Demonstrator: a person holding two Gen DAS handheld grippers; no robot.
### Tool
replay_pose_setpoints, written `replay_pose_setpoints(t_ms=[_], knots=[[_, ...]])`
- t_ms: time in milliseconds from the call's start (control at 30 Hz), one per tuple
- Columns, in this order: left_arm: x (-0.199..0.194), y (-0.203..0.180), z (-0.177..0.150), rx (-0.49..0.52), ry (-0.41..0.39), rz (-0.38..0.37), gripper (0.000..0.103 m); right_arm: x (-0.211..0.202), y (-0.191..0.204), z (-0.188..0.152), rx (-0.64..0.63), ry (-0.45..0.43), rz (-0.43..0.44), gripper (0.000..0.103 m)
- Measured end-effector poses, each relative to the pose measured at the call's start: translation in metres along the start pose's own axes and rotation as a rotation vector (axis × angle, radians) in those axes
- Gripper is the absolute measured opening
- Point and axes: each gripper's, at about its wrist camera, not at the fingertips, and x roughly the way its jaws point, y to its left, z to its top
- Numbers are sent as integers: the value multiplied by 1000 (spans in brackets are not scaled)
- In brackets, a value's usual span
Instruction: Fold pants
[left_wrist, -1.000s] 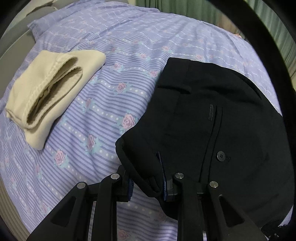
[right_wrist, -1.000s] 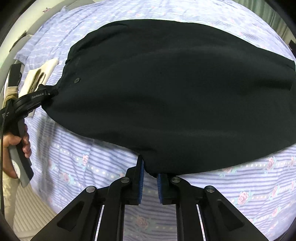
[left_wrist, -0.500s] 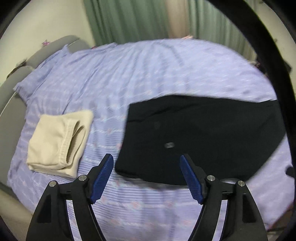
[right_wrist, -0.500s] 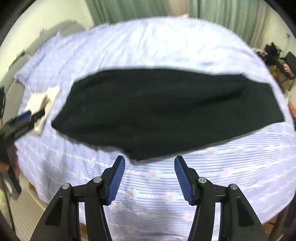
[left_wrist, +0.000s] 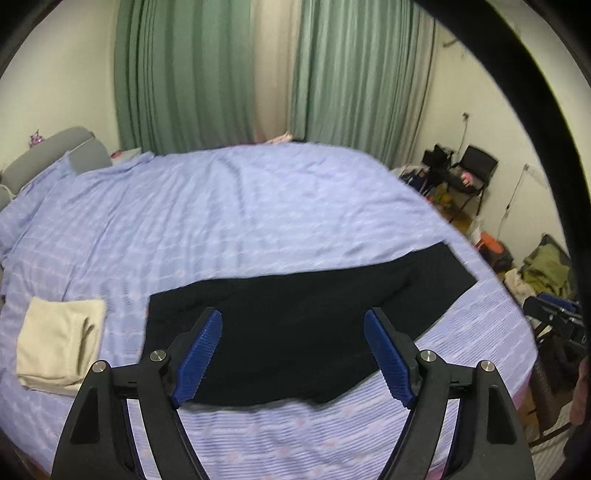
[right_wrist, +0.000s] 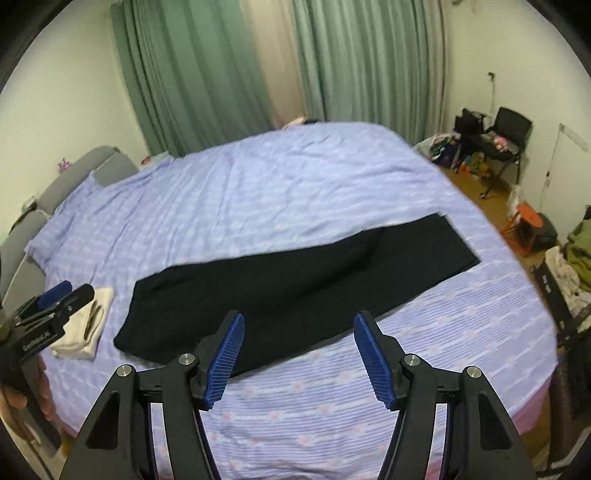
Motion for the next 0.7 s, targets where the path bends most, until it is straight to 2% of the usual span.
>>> replay_pose_setpoints(t_ms=[133,267,367,500,600,700], knots=[[-10,-44,16,-13,-38,-58,80,-23,-32,8,39,-58,-13,63],[-16,-93,29,22,-84,-43,82,-36,-70,17,48,-103,-18,63],[-14,-125,33,7,-102,-28,85,-37,-106,28,50,-119,7,63],[-5,-181,35,-44,-98,31,86,-32,-161,42,18,-110,62,63],[7,-216,31,-45,-112,84,90,-21,-207,53,8,-105,108,63],[28,-256,28,-76,-115,158,90,0,-248,61,-9,-63,136,63]])
